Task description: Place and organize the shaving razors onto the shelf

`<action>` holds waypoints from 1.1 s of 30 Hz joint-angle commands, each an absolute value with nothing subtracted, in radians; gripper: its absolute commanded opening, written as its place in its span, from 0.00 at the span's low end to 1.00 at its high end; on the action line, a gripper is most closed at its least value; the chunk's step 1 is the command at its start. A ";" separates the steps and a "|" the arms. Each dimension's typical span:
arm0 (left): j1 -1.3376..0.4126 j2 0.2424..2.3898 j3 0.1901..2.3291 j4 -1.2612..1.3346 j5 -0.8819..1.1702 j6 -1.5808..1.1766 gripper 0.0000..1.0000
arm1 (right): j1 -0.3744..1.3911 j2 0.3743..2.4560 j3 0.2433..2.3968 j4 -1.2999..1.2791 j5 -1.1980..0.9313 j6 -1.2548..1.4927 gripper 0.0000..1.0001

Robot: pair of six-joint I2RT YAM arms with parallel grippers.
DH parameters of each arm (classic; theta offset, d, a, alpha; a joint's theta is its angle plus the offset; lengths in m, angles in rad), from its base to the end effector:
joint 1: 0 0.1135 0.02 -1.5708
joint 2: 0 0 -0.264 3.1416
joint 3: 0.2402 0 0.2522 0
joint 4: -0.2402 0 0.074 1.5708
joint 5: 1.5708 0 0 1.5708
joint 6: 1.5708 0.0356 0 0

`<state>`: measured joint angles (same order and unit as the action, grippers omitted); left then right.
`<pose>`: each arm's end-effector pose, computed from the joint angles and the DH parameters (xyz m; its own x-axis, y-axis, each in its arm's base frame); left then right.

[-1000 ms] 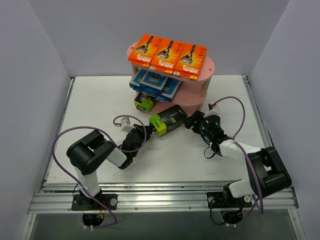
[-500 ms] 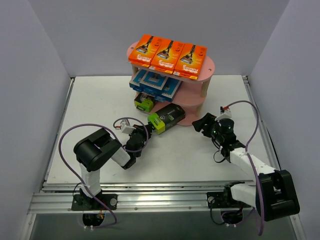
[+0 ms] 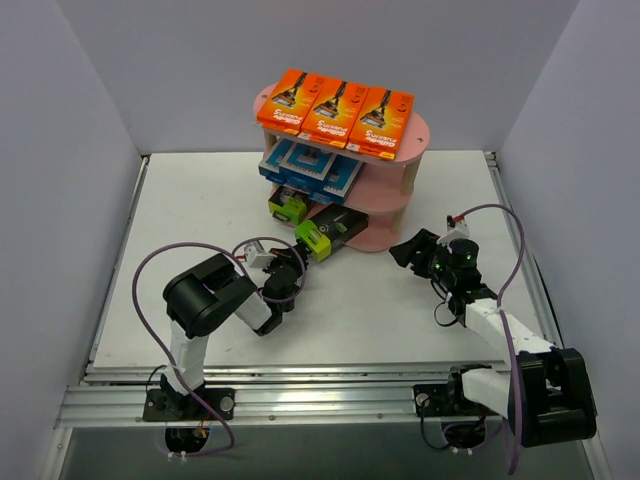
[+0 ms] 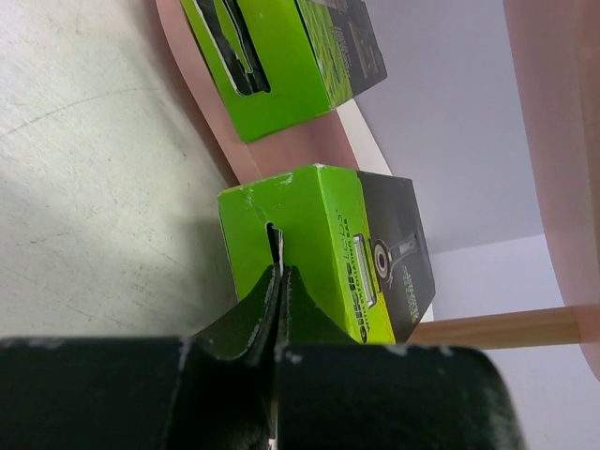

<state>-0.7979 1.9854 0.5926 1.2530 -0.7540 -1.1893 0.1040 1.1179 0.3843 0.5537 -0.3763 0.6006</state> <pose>0.2463 -0.2176 0.1107 -0.0813 -0.8856 -0.4572 -0.0722 0.4628 -0.8835 0.2294 0.0371 0.2123 -0.4046 0.4862 -0.7745 -0.2757 0.7427 0.6103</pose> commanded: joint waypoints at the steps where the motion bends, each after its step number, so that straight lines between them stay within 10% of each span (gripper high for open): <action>1: -0.814 2.026 0.640 1.544 -0.851 -1.204 0.02 | 0.095 1.118 0.382 0.589 -0.429 0.595 0.63; 33: -0.856 2.154 0.804 1.585 -1.089 -1.210 0.02 | 0.107 1.121 0.360 0.614 -0.480 0.615 0.63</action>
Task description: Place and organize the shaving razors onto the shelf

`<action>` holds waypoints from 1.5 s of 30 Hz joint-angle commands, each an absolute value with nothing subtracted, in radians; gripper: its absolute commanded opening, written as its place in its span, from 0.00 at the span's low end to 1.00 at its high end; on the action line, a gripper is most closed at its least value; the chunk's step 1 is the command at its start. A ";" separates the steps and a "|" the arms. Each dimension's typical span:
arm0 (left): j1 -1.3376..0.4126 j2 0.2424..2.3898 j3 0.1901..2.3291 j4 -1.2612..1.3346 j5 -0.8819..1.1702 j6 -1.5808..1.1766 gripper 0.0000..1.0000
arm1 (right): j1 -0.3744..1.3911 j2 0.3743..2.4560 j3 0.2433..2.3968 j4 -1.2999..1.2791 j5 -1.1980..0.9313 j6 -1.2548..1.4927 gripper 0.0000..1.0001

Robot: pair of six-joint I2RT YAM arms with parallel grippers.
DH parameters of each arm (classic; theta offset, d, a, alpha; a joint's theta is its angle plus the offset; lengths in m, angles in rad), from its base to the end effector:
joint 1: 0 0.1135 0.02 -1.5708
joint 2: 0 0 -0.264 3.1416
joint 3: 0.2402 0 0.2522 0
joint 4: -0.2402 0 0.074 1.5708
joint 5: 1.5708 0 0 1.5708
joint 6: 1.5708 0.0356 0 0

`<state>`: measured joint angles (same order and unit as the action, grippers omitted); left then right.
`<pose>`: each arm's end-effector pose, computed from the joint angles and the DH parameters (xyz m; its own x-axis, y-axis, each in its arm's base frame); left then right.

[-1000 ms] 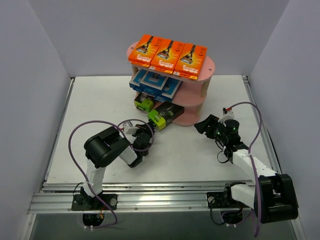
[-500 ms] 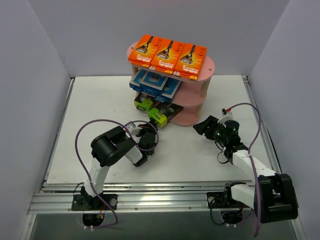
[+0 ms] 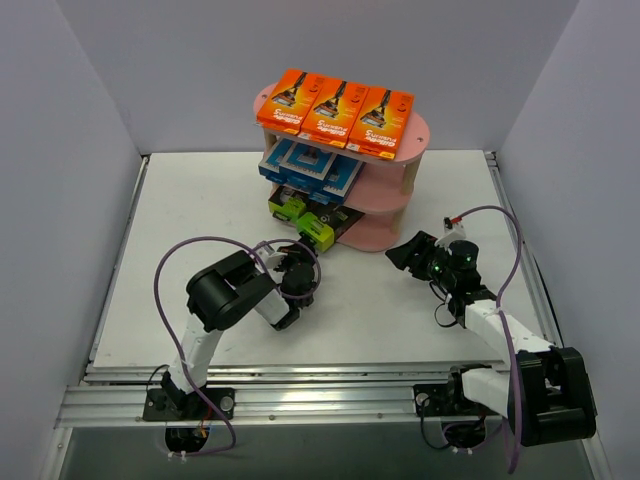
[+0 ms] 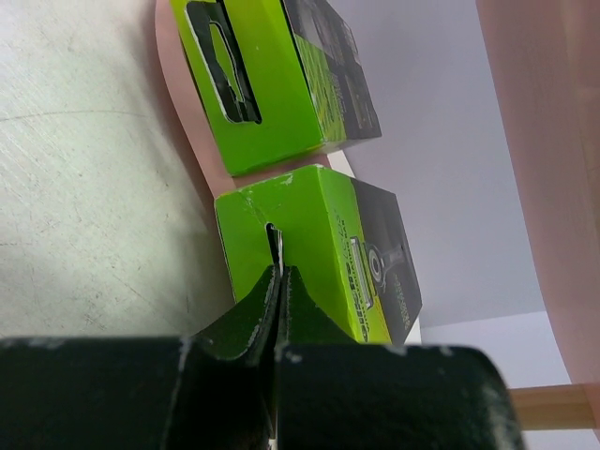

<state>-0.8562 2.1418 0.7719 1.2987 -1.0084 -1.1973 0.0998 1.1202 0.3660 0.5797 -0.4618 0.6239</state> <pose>0.2607 -0.2545 0.1009 0.1228 -0.8992 -0.4200 -0.0982 0.4101 -0.9067 0.2262 0.0386 0.2088 -0.4474 0.4808 -0.7541 -0.3258 0.6976 0.6381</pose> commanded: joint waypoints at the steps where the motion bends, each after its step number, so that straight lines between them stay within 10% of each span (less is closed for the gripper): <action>1: -0.856 2.158 0.808 1.585 -1.095 -1.216 0.02 | 0.109 1.120 0.360 0.612 -0.480 0.614 0.63; 36: -0.844 2.224 0.922 1.586 -1.175 -1.241 0.03 | 0.132 1.135 0.364 0.606 -0.471 0.603 0.63; 45: -0.847 2.232 0.911 1.585 -1.140 -1.218 0.39 | 0.133 1.129 0.364 0.603 -0.469 0.601 0.63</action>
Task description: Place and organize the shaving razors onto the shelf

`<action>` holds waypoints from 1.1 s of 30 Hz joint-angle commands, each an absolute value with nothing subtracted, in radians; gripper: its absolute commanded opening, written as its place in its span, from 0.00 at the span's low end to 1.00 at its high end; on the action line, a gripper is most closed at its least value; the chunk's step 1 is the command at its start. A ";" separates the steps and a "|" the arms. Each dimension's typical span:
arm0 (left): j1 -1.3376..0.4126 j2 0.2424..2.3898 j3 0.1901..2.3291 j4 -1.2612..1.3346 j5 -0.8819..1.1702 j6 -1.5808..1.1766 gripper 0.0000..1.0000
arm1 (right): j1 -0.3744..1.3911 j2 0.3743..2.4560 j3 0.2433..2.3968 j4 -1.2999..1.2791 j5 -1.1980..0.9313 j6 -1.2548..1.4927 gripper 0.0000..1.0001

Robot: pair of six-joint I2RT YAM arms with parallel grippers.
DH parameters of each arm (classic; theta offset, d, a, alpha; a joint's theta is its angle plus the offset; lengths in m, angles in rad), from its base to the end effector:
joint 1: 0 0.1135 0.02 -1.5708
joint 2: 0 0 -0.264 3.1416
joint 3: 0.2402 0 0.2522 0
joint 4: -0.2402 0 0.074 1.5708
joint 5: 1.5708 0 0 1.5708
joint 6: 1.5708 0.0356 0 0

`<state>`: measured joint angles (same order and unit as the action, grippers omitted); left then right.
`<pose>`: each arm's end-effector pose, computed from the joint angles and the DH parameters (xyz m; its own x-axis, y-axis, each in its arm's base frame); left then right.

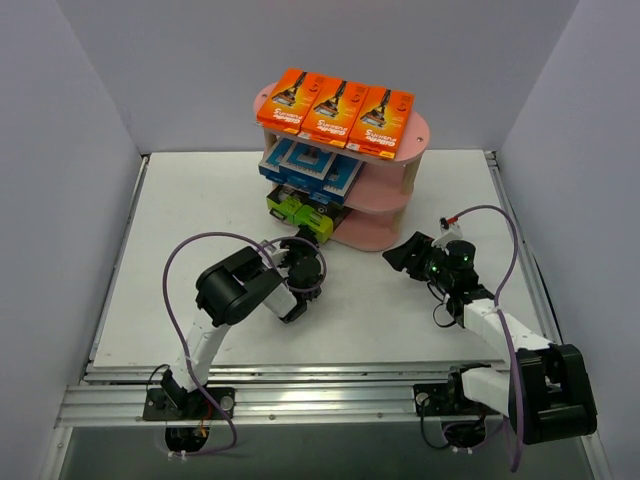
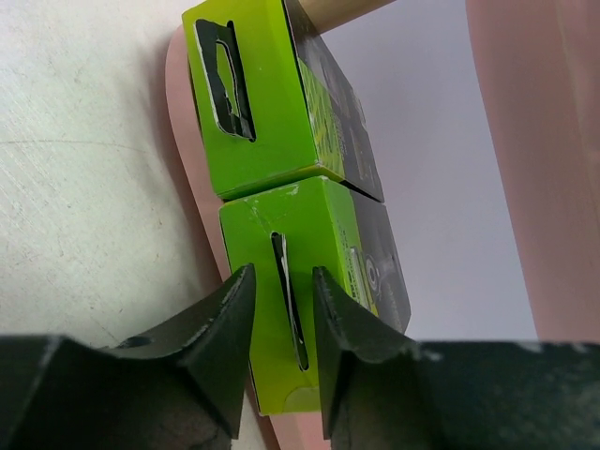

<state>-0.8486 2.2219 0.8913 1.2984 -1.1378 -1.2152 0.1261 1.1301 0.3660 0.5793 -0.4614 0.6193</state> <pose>0.2790 -0.2679 0.0970 0.2596 -0.8898 -0.3754 -0.1191 0.3562 -0.9268 0.2260 0.0446 0.2067 -0.4658 0.4649 -0.7529 -0.3394 0.6919 0.6372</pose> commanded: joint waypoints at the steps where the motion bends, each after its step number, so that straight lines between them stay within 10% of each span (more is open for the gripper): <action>1: -0.847 2.232 0.910 1.585 -1.137 -1.218 0.41 | 0.132 1.124 0.364 0.600 -0.468 0.601 0.63; 8: -0.848 2.210 0.896 1.585 -1.109 -1.180 0.61 | 0.132 1.121 0.364 0.601 -0.465 0.600 0.63; 33: -0.851 2.033 0.709 1.585 -0.930 -1.039 0.78 | 0.127 1.114 0.371 0.571 -0.448 0.572 0.65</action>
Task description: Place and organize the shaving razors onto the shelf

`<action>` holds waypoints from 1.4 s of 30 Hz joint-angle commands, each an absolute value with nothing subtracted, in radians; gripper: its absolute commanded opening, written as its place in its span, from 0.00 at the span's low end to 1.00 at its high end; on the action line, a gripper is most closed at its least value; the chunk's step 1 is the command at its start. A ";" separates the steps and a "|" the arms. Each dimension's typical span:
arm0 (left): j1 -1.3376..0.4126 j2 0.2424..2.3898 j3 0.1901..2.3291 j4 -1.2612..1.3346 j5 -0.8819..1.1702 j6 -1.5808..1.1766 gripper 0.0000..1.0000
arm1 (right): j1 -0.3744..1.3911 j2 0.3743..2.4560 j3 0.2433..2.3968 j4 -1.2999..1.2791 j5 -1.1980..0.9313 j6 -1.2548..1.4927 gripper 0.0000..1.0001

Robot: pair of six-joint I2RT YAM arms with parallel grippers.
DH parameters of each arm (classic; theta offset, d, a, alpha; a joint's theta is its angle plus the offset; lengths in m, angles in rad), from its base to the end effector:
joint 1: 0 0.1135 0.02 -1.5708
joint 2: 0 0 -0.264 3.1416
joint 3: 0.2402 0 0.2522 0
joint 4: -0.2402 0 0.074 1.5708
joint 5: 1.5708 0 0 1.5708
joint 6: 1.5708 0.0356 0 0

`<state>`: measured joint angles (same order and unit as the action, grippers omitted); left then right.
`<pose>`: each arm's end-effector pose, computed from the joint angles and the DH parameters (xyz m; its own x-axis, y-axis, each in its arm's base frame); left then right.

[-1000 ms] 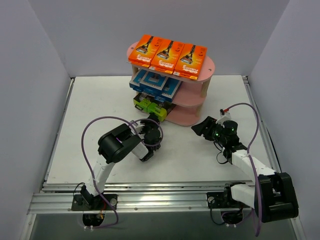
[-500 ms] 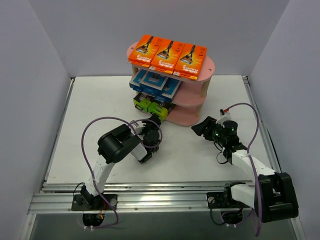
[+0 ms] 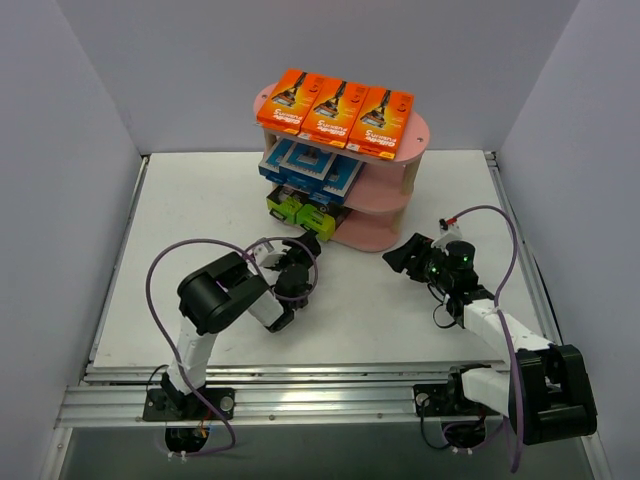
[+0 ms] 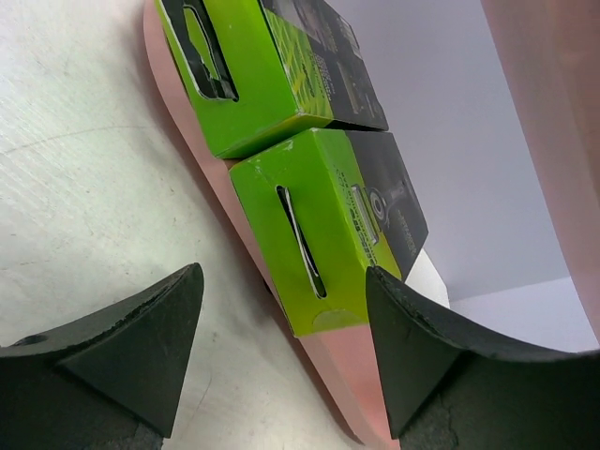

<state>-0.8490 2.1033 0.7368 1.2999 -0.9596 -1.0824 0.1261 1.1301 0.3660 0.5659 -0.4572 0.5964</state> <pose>0.2576 -0.2485 0.1070 0.0758 -0.8530 -0.5163 -0.0901 0.5098 -0.8556 0.2258 0.0445 0.2052 -0.4662 0.4489 -0.7623 -0.3389 0.7054 0.6226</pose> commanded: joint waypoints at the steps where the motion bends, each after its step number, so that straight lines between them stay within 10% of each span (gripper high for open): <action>1: -0.851 2.020 0.689 1.583 -0.922 -1.028 0.78 | 0.127 1.115 0.373 0.571 -0.445 0.571 0.65; 14: -0.854 1.633 0.425 1.516 -0.772 -0.868 0.80 | 0.136 1.114 0.394 0.534 -0.420 0.532 0.66; 29: -0.776 0.801 0.495 0.408 -0.450 -0.600 0.81 | 0.175 1.091 0.434 0.508 -0.347 0.486 0.80; 42: -0.611 0.816 0.843 -0.284 -0.148 -0.417 0.86 | 0.278 1.029 0.620 0.281 -0.103 0.419 0.84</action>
